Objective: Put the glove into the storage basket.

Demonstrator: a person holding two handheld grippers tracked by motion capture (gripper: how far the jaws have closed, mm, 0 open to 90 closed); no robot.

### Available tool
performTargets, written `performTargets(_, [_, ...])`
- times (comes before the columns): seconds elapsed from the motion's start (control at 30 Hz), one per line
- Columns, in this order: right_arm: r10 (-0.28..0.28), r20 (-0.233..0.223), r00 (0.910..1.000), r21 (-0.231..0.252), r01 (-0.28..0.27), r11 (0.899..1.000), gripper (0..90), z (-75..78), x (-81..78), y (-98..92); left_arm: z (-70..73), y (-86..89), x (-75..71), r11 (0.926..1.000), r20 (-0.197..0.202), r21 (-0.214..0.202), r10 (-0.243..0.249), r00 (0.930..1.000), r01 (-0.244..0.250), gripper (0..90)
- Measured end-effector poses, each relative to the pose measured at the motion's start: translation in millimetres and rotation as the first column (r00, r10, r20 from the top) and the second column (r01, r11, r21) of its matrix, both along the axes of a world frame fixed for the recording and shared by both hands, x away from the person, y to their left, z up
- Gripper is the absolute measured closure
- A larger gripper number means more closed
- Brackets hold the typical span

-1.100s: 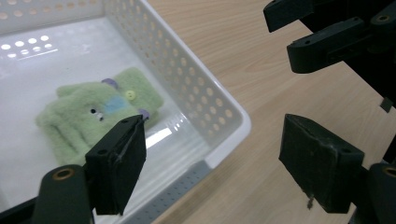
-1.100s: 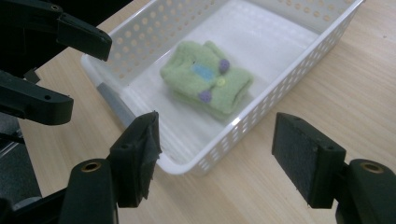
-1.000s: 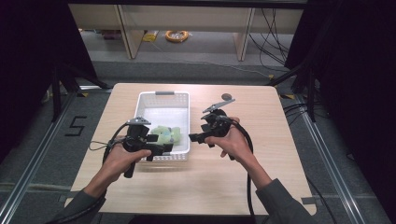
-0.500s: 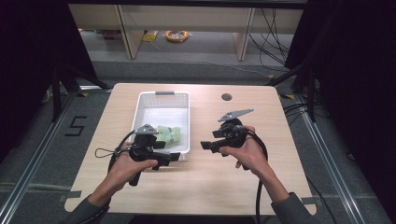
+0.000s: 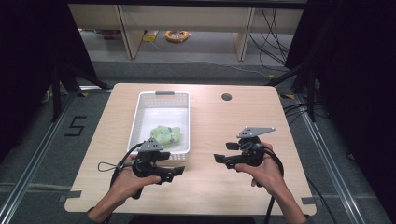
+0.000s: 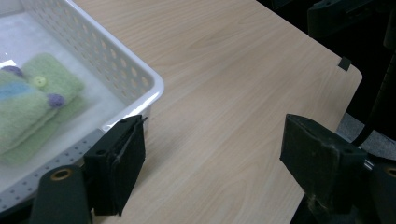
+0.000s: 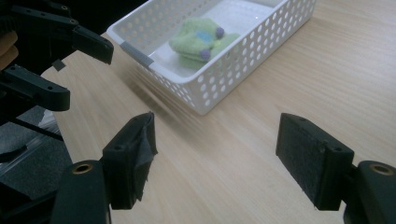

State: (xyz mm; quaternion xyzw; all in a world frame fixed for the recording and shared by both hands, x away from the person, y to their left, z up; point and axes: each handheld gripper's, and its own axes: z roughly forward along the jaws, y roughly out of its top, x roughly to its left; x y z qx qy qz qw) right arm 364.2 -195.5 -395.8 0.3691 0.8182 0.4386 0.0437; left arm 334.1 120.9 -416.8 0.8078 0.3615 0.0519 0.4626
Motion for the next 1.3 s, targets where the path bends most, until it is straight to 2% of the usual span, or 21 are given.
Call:
performTargets(0.13, [-0.006,-0.004,1.0000,0.013,0.006,1.000,29.4,-5.4,-7.4,-4.9,-4.5,-1.7,-6.0,1.0000,-0.001,-0.004,-0.008,1.0000,0.008,21.4])
performTargets(0.17, [0.005,0.013,0.9999,0.013,-0.006,1.000,29.4,-9.6,-10.8,-9.2,-8.2,-2.5,-9.8,0.9999,0.001,0.000,-0.013,0.9999,0.013,21.4])
performTargets(0.23, [-0.020,-0.023,0.9995,0.012,0.020,1.000,29.4,-11.4,-16.9,-10.0,-11.2,-3.3,-12.7,0.9999,0.000,-0.001,-0.017,0.9999,0.017,21.4])
performTargets(0.33, [-0.012,-0.023,0.9997,-0.004,0.012,1.000,29.4,-18.5,-21.0,-14.4,-16.8,-3.6,-17.5,0.9997,0.002,0.014,-0.019,0.9998,0.019,21.4])
performTargets(0.43, [-0.010,-0.011,0.9999,0.003,0.010,1.000,29.4,-26.1,-23.2,-17.0,-21.6,-4.7,-20.6,0.9998,-0.011,0.012,-0.014,0.9998,0.014,21.4])
performTargets(0.53, [-0.011,-0.042,0.9990,-0.001,0.011,1.000,29.4,-34.1,-28.3,-17.9,-29.8,-4.1,-25.4,0.9996,-0.007,0.019,-0.019,0.9998,0.019,21.4])
performTargets(0.67, [-0.019,-0.050,0.9986,-0.013,0.019,1.000,29.3,-42.4,-32.5,-20.9,-39.5,-4.3,-32.4,0.9996,-0.020,0.019,-0.019,0.9996,0.019,21.4])
performTargets(0.77, [-0.018,-0.033,0.9993,-0.005,0.018,1.000,29.0,-48.5,-33.8,-22.9,-44.2,-3.0,-34.5,0.9989,-0.004,0.037,-0.027,0.9996,0.027,21.3])
performTargets(0.8, [-0.032,-0.069,0.9971,-0.007,0.031,0.999,28.9,-51.1,-38.6,-24.1,-48.6,-1.9,-36.1,0.9983,0.001,0.049,-0.032,0.9995,0.032,21.3])
performTargets(0.83, [-0.013,-0.039,0.9992,-0.002,0.013,1.000,28.9,-54.4,-36.9,-26.0,-50.0,-0.2,-36.4,0.9965,0.003,0.075,-0.037,0.9993,0.037,21.3])
performTargets(0.87, [-0.013,-0.039,0.9992,-0.002,0.013,1.000,28.9,-54.4,-36.9,-26.0,-50.0,-0.2,-36.4,0.9965,0.003,0.075,-0.037,0.9993,0.037,21.3])
performTargets(0.9, [-0.029,-0.061,0.9977,0.001,0.029,1.000,28.8,-58.0,-41.4,-27.5,-53.4,0.2,-38.6,0.9970,0.004,0.069,-0.035,0.9994,0.035,21.3])
performTargets(0.97, [-0.035,-0.063,0.9974,0.015,0.036,0.999,28.7,-62.5,-44.5,-29.1,-57.1,-0.4,-42.0,0.9976,0.024,0.068,-0.018,0.9995,0.016,21.3])
performTargets(1.07, [-0.030,-0.040,0.9987,-0.003,0.030,1.000,28.2,-68.1,-47.5,-32.1,-60.4,-1.1,-45.3,0.9979,0.026,0.065,-0.008,0.9996,0.006,21.3])
performTargets(1.1, [-0.022,-0.040,0.9990,-0.005,0.022,1.000,27.8,-73.7,-51.6,-34.2,-62.2,0.3,-46.5,0.9967,0.026,0.077,-0.026,0.9993,0.024,21.1])
performTargets(1.13, [-0.032,-0.070,0.9970,0.005,0.032,0.999,27.8,-75.5,-56.2,-33.7,-64.1,1.3,-47.5,0.9954,0.025,0.088,-0.042,0.9988,0.039,21.1])
performTargets(1.17, [-0.017,-0.041,0.9990,-0.015,0.017,1.000,27.4,-78.1,-56.7,-36.4,-68.5,-0.5,-51.7,0.9980,0.003,0.060,-0.016,0.9999,0.016,21.1])
performTargets(1.2, [-0.036,-0.065,0.9972,-0.005,0.036,0.999,27.0,-78.8,-61.3,-35.4,-70.9,1.7,-52.3,0.9949,0.012,0.093,-0.040,0.9991,0.039,21.1])
performTargets(1.23, [-0.017,-0.043,0.9989,-0.021,0.016,1.000,26.7,-81.4,-62.9,-37.5,-73.6,-0.8,-55.3,0.9976,-0.010,0.066,-0.019,0.9998,0.020,21.1])
performTargets(1.27, [-0.027,-0.070,0.9972,-0.015,0.026,1.000,26.1,-81.7,-67.3,-36.4,-77.0,-0.9,-57.0,0.9968,-0.019,0.075,-0.026,0.9995,0.028,21.1])
performTargets(1.3, [-0.016,-0.031,0.9994,-0.025,0.015,1.000,25.5,-84.6,-69.4,-37.5,-79.6,-0.9,-57.7,0.9954,-0.001,0.088,-0.036,0.9993,0.036,21.1])
